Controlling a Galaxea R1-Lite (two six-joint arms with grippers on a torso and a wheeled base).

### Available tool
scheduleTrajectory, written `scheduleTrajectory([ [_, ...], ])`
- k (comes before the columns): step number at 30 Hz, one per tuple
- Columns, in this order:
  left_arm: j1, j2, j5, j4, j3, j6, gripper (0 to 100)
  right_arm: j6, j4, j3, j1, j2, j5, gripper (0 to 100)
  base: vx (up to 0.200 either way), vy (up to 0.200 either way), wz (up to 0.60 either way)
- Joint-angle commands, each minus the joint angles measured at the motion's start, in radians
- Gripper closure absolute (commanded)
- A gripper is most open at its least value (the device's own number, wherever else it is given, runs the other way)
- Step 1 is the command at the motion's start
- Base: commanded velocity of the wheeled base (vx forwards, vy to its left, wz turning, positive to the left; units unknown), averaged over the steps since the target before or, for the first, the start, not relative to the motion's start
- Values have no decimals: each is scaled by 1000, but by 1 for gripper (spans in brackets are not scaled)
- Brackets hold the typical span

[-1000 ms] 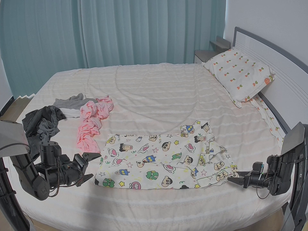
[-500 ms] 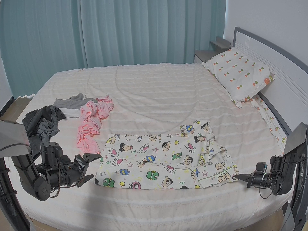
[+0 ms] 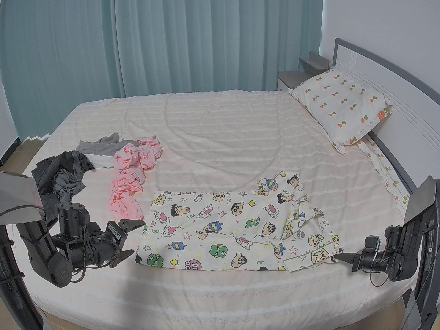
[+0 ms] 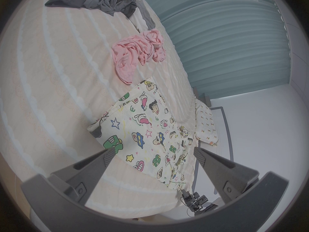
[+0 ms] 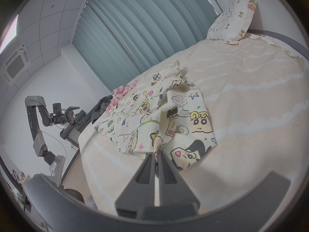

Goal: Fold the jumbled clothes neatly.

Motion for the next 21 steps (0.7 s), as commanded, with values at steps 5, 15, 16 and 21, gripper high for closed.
scheduleTrajectory([
  [5, -2, 3, 0, 0, 0, 0, 0, 3, -12, -27, -17, -10, -26, 0, 0, 0, 0],
  [15, -2, 8, 1, -2, -2, 0, 0, 198, -10, 54, -19, -288, -26, 0, 0, 0, 0],
  [16, -2, 8, 3, -2, -2, 0, 0, 208, -12, 63, -4, -296, -32, 0, 0, 0, 0],
  [21, -14, 15, 27, -2, -3, 0, 0, 245, -10, 74, 42, -339, -129, 0, 0, 0, 0],
])
